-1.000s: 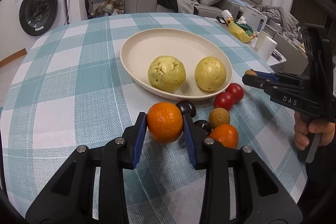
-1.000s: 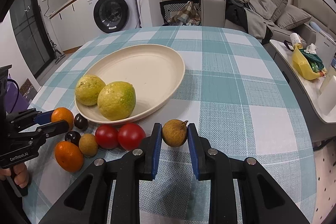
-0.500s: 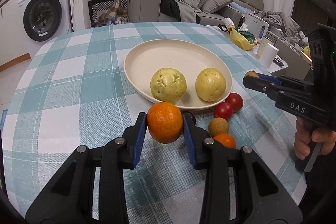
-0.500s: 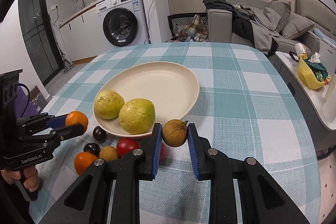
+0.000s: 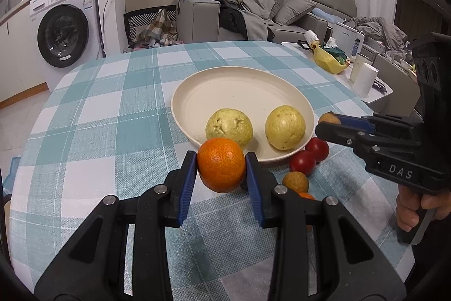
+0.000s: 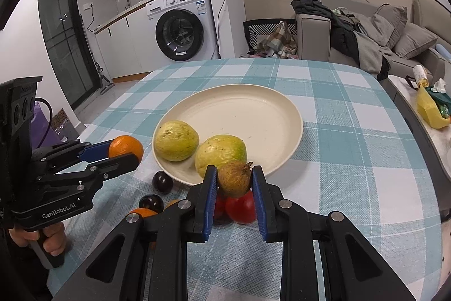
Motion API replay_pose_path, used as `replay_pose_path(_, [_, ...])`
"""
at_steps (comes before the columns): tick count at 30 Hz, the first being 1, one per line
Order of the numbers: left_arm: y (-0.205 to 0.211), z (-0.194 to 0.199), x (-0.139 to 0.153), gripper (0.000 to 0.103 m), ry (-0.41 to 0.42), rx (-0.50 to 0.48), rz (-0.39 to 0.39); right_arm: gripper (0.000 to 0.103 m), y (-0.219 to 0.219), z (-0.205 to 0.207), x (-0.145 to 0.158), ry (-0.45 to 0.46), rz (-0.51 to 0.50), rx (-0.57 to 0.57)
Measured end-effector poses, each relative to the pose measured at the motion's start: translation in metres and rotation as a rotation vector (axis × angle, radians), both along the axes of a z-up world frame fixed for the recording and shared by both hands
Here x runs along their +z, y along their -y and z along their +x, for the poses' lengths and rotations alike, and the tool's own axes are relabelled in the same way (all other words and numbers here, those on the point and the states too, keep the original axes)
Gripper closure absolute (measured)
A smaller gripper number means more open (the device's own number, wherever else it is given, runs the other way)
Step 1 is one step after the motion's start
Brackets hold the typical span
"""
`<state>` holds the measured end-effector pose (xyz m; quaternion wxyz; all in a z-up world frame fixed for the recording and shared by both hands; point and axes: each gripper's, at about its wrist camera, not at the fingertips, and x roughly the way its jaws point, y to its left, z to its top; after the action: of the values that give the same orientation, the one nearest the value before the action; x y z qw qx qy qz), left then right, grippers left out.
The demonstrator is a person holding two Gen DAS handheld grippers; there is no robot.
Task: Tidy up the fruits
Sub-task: 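Place the orange and brown fruit on the plate and open both grippers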
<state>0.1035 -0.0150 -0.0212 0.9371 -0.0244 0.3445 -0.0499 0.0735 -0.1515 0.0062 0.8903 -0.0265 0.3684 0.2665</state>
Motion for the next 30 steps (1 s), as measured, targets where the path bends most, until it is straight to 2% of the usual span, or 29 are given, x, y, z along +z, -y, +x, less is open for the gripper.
replay_pose_path(17, [0.002, 0.019, -0.001, 0.071, -0.004, 0.0, 0.002, 0.078, -0.025, -0.003, -0.003, -0.052, 0.009, 0.079])
replay_pose_path(30, [0.006, 0.041, -0.001, 0.071, -0.008, -0.009, 0.01, 0.078, -0.033, 0.012, -0.004, -0.064, -0.001, 0.065])
